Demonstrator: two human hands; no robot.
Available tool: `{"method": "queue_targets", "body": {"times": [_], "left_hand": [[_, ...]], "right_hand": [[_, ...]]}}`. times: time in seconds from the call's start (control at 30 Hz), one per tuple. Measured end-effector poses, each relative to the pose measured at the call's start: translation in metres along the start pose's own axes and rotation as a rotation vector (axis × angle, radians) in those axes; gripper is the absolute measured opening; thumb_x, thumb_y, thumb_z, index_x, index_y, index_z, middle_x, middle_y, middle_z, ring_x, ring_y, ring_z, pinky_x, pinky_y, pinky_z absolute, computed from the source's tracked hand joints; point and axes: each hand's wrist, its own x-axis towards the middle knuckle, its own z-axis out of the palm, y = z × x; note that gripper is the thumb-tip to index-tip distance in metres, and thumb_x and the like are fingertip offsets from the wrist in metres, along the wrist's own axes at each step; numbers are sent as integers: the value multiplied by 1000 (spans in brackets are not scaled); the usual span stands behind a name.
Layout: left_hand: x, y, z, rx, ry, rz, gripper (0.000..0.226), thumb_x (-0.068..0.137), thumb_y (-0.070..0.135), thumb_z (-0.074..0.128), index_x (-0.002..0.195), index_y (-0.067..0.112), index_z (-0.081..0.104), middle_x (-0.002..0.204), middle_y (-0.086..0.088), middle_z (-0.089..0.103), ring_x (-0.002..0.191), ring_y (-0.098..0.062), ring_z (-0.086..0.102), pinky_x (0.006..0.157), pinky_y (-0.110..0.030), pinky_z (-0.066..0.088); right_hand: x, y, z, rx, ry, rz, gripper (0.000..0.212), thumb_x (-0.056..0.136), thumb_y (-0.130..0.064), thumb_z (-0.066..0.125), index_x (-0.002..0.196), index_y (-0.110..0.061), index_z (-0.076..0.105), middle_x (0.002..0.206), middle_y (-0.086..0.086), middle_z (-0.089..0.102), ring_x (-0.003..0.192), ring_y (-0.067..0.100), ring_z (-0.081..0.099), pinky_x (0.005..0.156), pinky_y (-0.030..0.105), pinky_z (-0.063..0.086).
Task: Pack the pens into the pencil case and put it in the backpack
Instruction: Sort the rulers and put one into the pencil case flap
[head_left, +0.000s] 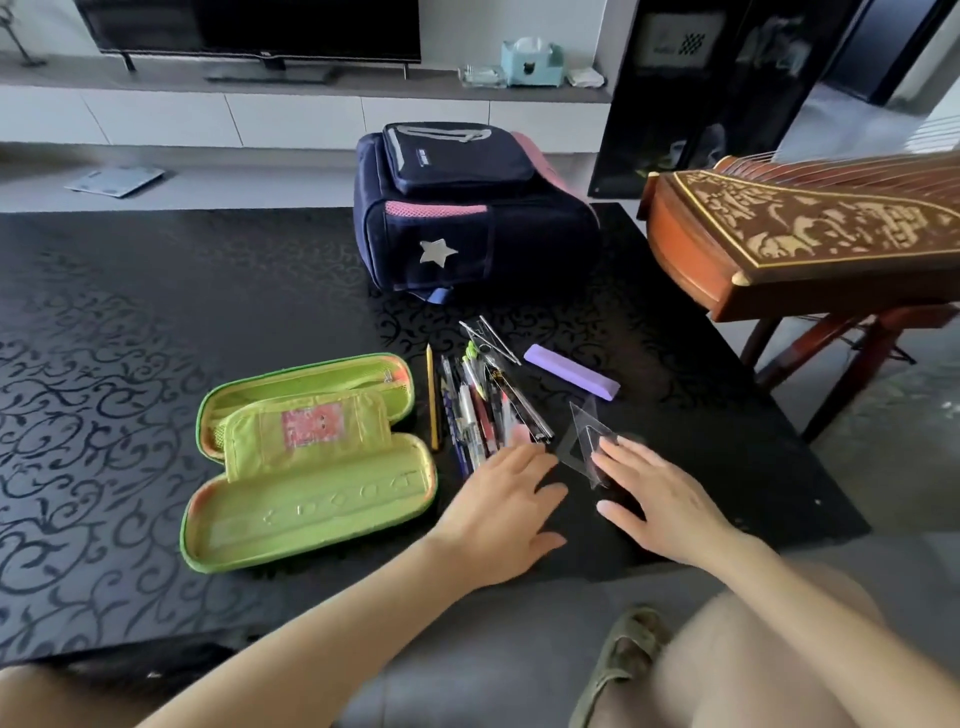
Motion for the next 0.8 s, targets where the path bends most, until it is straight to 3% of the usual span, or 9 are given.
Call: {"method": "queue_targets", "body": {"times": [0.1, 0.23, 0.33, 0.43, 0.57, 0.63, 0.67, 0.73, 0.8], "left_hand": [[18, 16, 18, 23, -90, -40, 85, 72, 61, 63, 130, 2, 48, 139, -20, 44, 134, -35, 32, 113, -44, 18], [38, 23, 32, 102, -261, -83, 111, 73, 79, 40, 145, -1, 14, 154, -19, 14, 143, -30, 4, 115, -40, -6], [51, 29, 38, 86, -362, -91, 113, 72, 82, 33, 146, 2, 5, 156, -17, 3, 144, -28, -3, 115, -40, -6], [54, 35, 40, 2, -399, -95, 111, 73, 80, 39, 147, 6, 5, 156, -15, 0, 144, -29, -2, 116, -38, 1], [45, 45, 39, -15, -370, 5, 100, 76, 64, 57, 146, 7, 15, 155, -13, 11, 142, -31, 10, 116, -38, 14], [38, 54, 48, 23, -264, 94, 79, 72, 42, 73, 134, 5, 40, 141, -15, 39, 126, -34, 39, 105, -39, 36], [33, 59, 54, 46, -204, 140, 67, 64, 30, 79, 121, 6, 53, 124, -13, 54, 107, -32, 52, 89, -38, 48], [20, 65, 65, 106, -90, 228, 45, 51, 12, 79, 94, 11, 63, 88, -3, 61, 71, -23, 55, 59, -30, 47], [10, 66, 73, 154, 28, 311, 30, 55, 6, 75, 82, 14, 63, 74, 2, 58, 60, -18, 49, 53, -27, 40]], "right_hand": [[-33, -1, 3, -60, 73, -144, 70, 83, -62, 39, 133, -15, 52, 143, 0, 46, 134, 19, 39, 105, 32, 38], [-63, 6, 9, 7, 80, -198, 64, 77, -57, 52, 124, -14, 60, 135, 1, 55, 129, 17, 45, 107, 28, 33], [-77, 6, 14, -41, 189, -259, 41, 92, -37, 43, 115, -12, 66, 125, 2, 63, 119, 20, 56, 103, 32, 36], [-90, 7, 12, 3, 315, -288, 44, 98, -19, 29, 106, -9, 70, 115, 4, 68, 110, 20, 63, 98, 33, 45], [-90, 15, -15, 277, 557, 27, 31, 89, -11, 43, 105, 0, 68, 99, 7, 73, 90, 14, 68, 86, 12, 45], [-82, 20, -31, 376, 638, 166, 33, 91, -18, 42, 106, -1, 66, 97, 5, 73, 90, 12, 63, 79, 13, 47], [-77, 22, -35, 405, 657, 192, 34, 91, -20, 42, 107, -2, 66, 98, 5, 73, 92, 11, 63, 77, 16, 50], [-68, 24, -40, 419, 670, 204, 34, 92, -21, 43, 108, 0, 65, 98, 6, 73, 89, 10, 67, 78, 16, 50], [-61, 23, -38, 423, 671, 213, 26, 91, -14, 50, 107, 1, 65, 97, 8, 73, 89, 17, 70, 79, 14, 48]]}}
